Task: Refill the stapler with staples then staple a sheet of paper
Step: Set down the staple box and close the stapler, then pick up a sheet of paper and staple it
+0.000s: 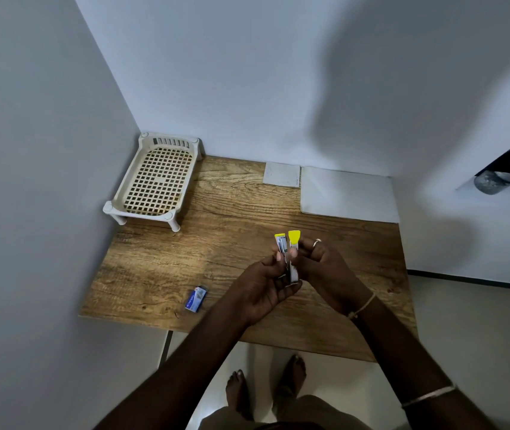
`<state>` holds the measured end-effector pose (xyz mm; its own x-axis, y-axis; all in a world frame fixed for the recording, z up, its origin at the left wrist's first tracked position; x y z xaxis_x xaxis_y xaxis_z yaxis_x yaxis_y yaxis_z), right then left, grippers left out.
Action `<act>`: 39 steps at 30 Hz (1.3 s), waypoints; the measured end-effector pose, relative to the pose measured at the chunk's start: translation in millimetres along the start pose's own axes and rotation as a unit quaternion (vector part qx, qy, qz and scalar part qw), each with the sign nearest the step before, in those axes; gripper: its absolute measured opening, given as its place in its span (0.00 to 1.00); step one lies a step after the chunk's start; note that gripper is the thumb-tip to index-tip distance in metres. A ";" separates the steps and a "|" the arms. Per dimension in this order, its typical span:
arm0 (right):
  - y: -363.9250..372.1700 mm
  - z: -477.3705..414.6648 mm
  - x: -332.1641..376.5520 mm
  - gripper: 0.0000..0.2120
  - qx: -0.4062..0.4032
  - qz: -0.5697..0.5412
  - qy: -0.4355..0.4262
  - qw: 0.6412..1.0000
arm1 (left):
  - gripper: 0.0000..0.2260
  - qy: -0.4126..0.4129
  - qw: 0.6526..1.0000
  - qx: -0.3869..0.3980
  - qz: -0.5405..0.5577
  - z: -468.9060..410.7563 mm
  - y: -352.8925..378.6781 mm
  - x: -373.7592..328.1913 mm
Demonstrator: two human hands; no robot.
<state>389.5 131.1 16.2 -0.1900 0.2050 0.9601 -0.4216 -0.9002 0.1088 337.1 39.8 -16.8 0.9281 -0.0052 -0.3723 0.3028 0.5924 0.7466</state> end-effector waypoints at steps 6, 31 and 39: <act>0.9 1.7 -11.9 0.20 0.026 -0.109 0.053 0.992 | 0.09 0.024 0.996 0.013 -0.079 -2.3 -10.3 5.5; -29.8 -26.8 -76.3 0.21 -0.064 0.622 -0.028 0.780 | 0.27 0.244 0.654 -0.096 -0.709 -33.0 -54.5 -7.0; -26.3 -29.4 -86.9 0.19 -0.033 0.664 -0.026 0.747 | 0.26 0.251 0.602 -0.083 -0.753 -46.8 -56.7 3.4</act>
<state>391.0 148.2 -77.7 -0.4455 -0.8680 0.2192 0.0656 -0.2758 -0.9590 313.0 44.0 -86.1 -0.5684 -0.4180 -0.7086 0.6540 0.2930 -0.6975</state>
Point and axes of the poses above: each hand's wrist, its own z-axis away from the middle knuckle, its own y-axis out of the palm, x = y × z, the point moved 7 cm from there along -z, towards the middle knuckle, and after that the axes turned 8 degrees about z, right-handed, at the moved point
